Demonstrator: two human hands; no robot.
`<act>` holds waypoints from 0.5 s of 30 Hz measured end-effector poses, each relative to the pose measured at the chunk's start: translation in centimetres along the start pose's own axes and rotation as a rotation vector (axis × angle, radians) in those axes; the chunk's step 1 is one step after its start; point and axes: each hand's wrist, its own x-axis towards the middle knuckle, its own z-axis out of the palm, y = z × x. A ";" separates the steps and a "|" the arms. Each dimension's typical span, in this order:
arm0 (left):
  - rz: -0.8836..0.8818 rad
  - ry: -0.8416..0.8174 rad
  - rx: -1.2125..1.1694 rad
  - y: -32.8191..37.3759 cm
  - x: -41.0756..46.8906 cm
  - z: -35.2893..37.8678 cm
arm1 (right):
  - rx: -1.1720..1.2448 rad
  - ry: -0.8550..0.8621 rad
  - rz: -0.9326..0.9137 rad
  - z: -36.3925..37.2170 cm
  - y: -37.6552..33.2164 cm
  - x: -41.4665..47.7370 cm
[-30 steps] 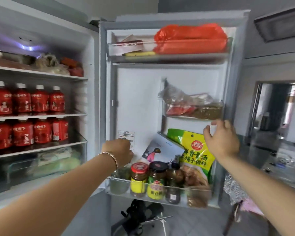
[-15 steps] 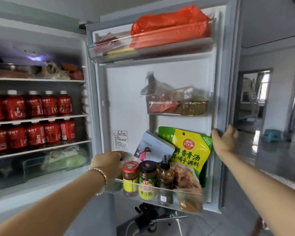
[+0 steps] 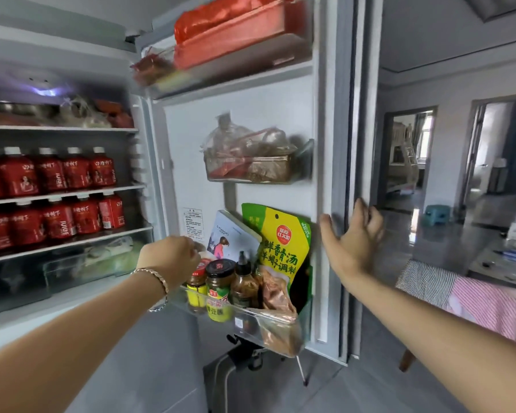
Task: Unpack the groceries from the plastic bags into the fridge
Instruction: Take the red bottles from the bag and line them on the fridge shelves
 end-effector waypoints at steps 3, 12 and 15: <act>0.005 0.023 -0.022 -1.6 -2.2 -1.1 | 0.071 0.118 -0.166 -1.3 -1.8 -4.1; -0.079 0.056 0.008 -10.0 -10.3 -3.6 | 0.150 0.017 -0.864 -5.1 -8.5 -15.0; -0.109 -0.003 0.056 -13.2 -12.6 -4.0 | 0.143 -0.005 -1.069 -4.3 -11.6 -16.9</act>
